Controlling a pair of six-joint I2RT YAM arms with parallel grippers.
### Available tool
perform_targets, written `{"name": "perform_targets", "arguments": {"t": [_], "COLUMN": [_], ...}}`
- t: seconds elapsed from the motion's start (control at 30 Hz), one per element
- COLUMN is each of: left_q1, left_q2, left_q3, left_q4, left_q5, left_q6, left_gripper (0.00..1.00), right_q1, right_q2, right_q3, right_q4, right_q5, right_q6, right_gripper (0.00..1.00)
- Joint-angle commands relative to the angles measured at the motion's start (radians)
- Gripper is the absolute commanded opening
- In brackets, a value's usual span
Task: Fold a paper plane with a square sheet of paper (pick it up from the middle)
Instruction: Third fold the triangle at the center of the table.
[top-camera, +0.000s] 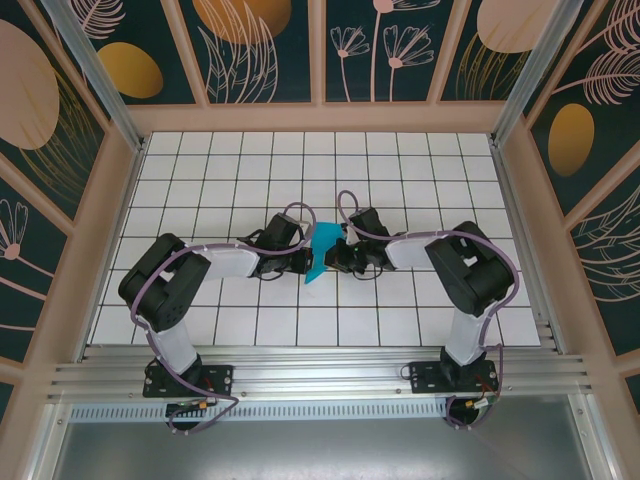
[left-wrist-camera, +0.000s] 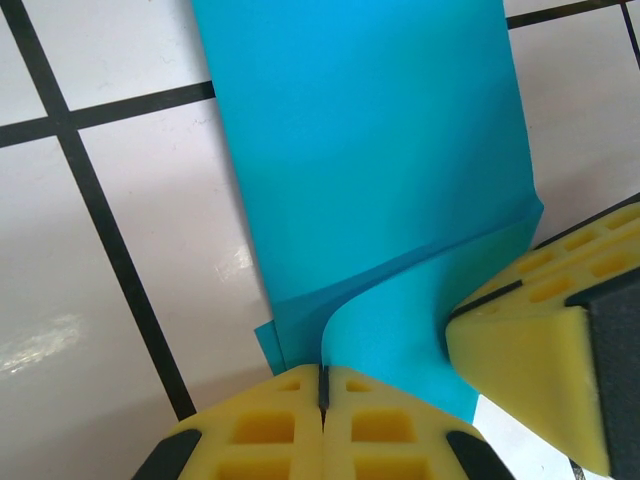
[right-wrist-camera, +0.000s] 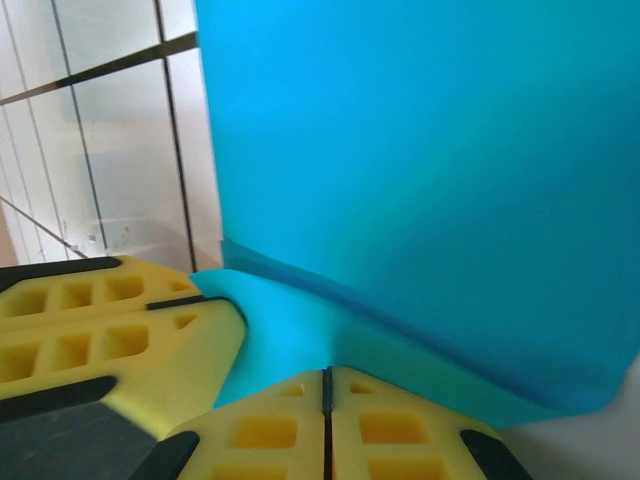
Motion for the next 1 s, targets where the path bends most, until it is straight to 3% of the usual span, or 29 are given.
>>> {"name": "perform_targets", "arguments": {"t": [0.0, 0.33, 0.53, 0.8, 0.97], "left_q1": [0.005, 0.005, 0.005, 0.005, 0.005], "left_q2": [0.004, -0.006, -0.006, -0.002, 0.0], "left_q3": [-0.035, -0.051, -0.05, -0.044, -0.044], "left_q4": [-0.042, -0.04, -0.043, -0.051, -0.058], "left_q5": [0.01, 0.003, 0.002, -0.006, -0.011], "left_q6": [0.0, 0.003, 0.007, 0.012, 0.018], "left_gripper": [0.02, 0.02, 0.01, 0.01, 0.01], "right_q1": [0.006, -0.011, -0.033, -0.035, -0.045], "right_q2": [0.035, -0.073, -0.028, 0.054, -0.005], "right_q3": [0.031, 0.03, 0.054, 0.035, 0.043], "right_q4": [-0.072, -0.056, -0.032, -0.116, -0.098], "right_q5": [0.059, 0.024, -0.004, 0.107, 0.061], "right_q6": [-0.04, -0.031, -0.026, -0.057, -0.048], "right_gripper": [0.09, 0.11, 0.11, 0.1, 0.11]}}
